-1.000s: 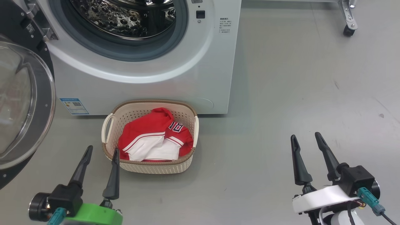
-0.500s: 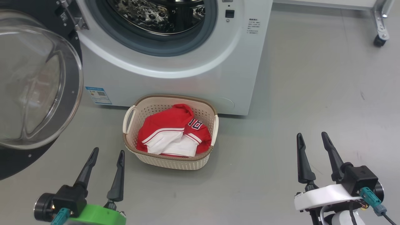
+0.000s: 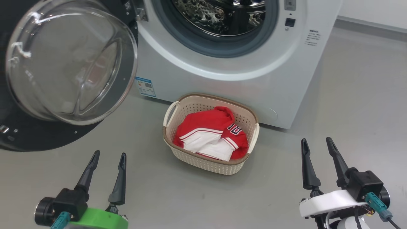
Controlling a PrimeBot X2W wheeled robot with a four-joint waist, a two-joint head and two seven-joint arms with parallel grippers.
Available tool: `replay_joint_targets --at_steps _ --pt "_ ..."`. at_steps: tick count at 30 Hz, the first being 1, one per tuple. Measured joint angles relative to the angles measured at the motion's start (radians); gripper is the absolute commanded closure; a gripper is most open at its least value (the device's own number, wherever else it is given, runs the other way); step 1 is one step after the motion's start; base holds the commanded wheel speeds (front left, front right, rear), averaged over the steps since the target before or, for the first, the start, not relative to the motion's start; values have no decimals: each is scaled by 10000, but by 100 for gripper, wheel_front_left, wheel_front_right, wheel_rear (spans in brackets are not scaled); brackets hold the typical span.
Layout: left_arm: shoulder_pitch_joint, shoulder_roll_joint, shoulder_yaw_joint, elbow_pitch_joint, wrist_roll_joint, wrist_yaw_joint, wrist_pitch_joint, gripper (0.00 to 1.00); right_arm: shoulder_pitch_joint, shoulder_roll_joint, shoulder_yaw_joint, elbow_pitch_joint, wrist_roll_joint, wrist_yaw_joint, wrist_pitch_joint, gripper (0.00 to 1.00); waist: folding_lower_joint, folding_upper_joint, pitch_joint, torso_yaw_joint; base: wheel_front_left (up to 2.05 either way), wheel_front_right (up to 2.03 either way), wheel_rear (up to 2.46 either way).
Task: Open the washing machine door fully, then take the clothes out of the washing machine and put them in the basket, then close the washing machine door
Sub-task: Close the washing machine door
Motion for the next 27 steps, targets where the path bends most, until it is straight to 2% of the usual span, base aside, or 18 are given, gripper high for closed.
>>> replay_joint_targets --at_steps 8,14,27 --pt "6 0 12 61 10 88 0 0 125 0 10 111 4 77 0 0 0 0 -155 1049 0 0 0" --pt "148 -2 454 -146 21 221 0 0 100 4 518 267 19 213 0 0 0 0 -270 1668 0 0 0" --pt "544 -4 926 -593 19 433 0 0 -334 -4 1068 683 19 384 0 0 0 0 -207 1994 0 0 0"
